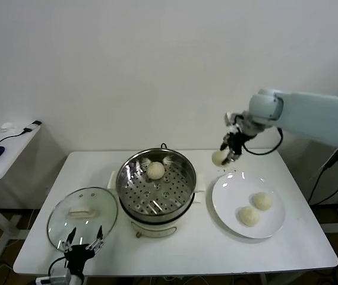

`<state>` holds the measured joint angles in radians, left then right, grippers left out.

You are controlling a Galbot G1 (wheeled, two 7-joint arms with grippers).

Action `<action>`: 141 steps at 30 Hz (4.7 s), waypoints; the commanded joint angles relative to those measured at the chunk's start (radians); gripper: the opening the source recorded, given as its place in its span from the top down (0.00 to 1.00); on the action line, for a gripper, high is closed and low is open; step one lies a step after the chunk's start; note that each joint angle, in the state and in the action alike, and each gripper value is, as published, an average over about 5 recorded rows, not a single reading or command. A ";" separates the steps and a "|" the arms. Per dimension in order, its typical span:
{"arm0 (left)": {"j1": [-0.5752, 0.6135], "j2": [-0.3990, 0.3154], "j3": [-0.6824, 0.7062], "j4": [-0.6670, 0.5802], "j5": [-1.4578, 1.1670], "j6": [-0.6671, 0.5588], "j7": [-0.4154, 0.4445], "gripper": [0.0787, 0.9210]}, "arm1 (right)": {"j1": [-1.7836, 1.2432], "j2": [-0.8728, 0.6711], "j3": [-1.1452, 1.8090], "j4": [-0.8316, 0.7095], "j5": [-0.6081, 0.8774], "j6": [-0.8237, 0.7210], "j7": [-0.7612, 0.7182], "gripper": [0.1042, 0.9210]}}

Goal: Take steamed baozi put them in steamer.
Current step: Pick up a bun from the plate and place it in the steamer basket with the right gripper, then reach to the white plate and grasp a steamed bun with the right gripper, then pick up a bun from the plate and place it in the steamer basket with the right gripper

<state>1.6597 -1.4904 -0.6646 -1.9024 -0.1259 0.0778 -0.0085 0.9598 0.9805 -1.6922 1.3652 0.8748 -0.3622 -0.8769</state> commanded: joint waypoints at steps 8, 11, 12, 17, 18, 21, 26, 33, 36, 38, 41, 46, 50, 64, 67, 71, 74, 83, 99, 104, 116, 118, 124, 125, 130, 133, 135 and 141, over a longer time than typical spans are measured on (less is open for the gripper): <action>-0.002 -0.004 0.007 -0.009 -0.002 0.006 0.000 0.12 | -0.048 0.419 0.130 0.048 0.304 -0.189 0.200 0.44; 0.002 -0.003 0.002 -0.015 -0.003 0.009 0.000 0.12 | -0.116 0.458 0.123 0.019 0.275 -0.203 0.224 0.44; 0.004 -0.002 0.000 -0.016 -0.003 0.010 0.000 0.12 | -0.139 0.467 0.119 0.010 0.262 -0.207 0.233 0.44; 0.008 -0.002 0.000 -0.016 -0.003 0.010 0.000 0.12 | -0.239 0.501 0.094 -0.046 0.193 -0.229 0.283 0.44; 0.008 -0.002 0.000 -0.015 -0.002 0.009 0.000 0.12 | -0.259 0.507 0.094 -0.065 0.182 -0.233 0.294 0.44; 0.009 -0.004 0.003 -0.013 0.001 0.008 0.000 0.12 | -0.313 0.526 0.105 -0.128 0.148 -0.239 0.312 0.44; 0.012 -0.006 0.004 -0.010 0.002 0.006 -0.001 0.12 | -0.359 0.554 0.106 -0.209 0.110 -0.228 0.301 0.44; 0.010 -0.007 0.004 -0.003 -0.001 0.003 -0.001 0.12 | -0.395 0.571 0.123 -0.231 0.105 -0.229 0.305 0.44; 0.008 -0.008 0.004 -0.002 -0.002 0.004 -0.001 0.12 | -0.387 0.571 0.123 -0.230 0.104 -0.227 0.295 0.44; 0.008 -0.007 0.004 -0.002 -0.003 0.006 -0.001 0.12 | -0.369 0.565 0.121 -0.222 0.102 -0.219 0.279 0.41; 0.009 -0.007 0.003 -0.003 -0.004 0.007 -0.001 0.12 | -0.322 0.539 0.115 -0.199 0.085 -0.185 0.230 0.32; 0.011 -0.007 0.003 -0.008 -0.005 0.007 0.000 0.12 | -0.181 0.434 0.078 -0.149 0.018 -0.032 0.073 0.17; 0.012 -0.008 0.003 -0.013 -0.005 0.008 0.000 0.12 | -0.061 0.279 0.044 -0.100 0.011 0.089 -0.067 0.12; 0.002 -0.011 0.001 -0.014 -0.009 0.014 0.000 0.12 | 0.011 -0.305 -0.205 0.064 -0.286 0.226 -0.201 0.12; 0.003 -0.013 0.002 -0.011 -0.008 0.013 0.000 0.12 | -0.081 -0.352 -0.184 0.089 -0.321 0.190 -0.167 0.12; 0.005 -0.013 -0.003 -0.012 -0.007 0.013 0.000 0.12 | -0.212 -0.374 -0.126 0.087 -0.372 0.144 -0.130 0.12; 0.007 -0.013 -0.008 -0.015 -0.007 0.015 0.000 0.12 | -0.289 -0.366 -0.090 0.074 -0.394 0.115 -0.102 0.12; 0.010 -0.017 -0.013 -0.014 -0.007 0.016 0.000 0.12 | -0.459 -0.330 0.021 0.025 -0.424 0.053 -0.028 0.12; 0.017 -0.017 -0.005 -0.010 0.001 0.008 0.000 0.12 | -0.618 -0.306 0.181 -0.005 -0.499 -0.034 0.073 0.12; 0.019 -0.016 -0.003 -0.011 0.003 0.008 0.000 0.12 | -0.626 -0.309 0.188 0.000 -0.499 -0.043 0.075 0.12; 0.017 -0.017 -0.003 -0.011 0.003 0.009 -0.001 0.12 | -0.614 -0.303 0.206 -0.002 -0.500 -0.035 0.058 0.25; 0.017 -0.016 -0.003 -0.011 0.003 0.010 -0.001 0.12 | -0.599 -0.305 0.197 0.002 -0.501 -0.028 0.047 0.27; 0.017 -0.019 -0.004 -0.017 0.003 0.016 -0.001 0.12 | -0.456 -0.294 0.137 0.000 -0.497 0.036 -0.020 0.29; 0.017 -0.020 -0.003 -0.017 0.004 0.017 -0.001 0.12 | -0.412 -0.284 0.118 -0.003 -0.497 0.056 -0.038 0.29; 0.018 -0.020 0.000 -0.020 0.005 0.021 -0.002 0.12 | -0.128 -0.187 0.000 -0.036 -0.441 0.177 -0.144 0.30; 0.018 -0.020 0.000 -0.024 0.005 0.023 -0.002 0.12 | 0.007 -0.107 -0.018 -0.053 -0.387 0.256 -0.192 0.30; 0.018 -0.019 0.000 -0.028 0.005 0.026 -0.001 0.12 | 0.082 -0.050 0.000 -0.048 -0.342 0.313 -0.217 0.30; 0.016 -0.017 -0.001 -0.036 0.005 0.033 -0.001 0.12 | 0.163 0.135 0.121 0.054 -0.305 0.532 -0.245 0.30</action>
<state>1.6753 -1.5092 -0.6656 -1.9368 -0.1214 0.1111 -0.0096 0.8530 0.8774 -1.6197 1.3494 0.4840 -0.1100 -1.0292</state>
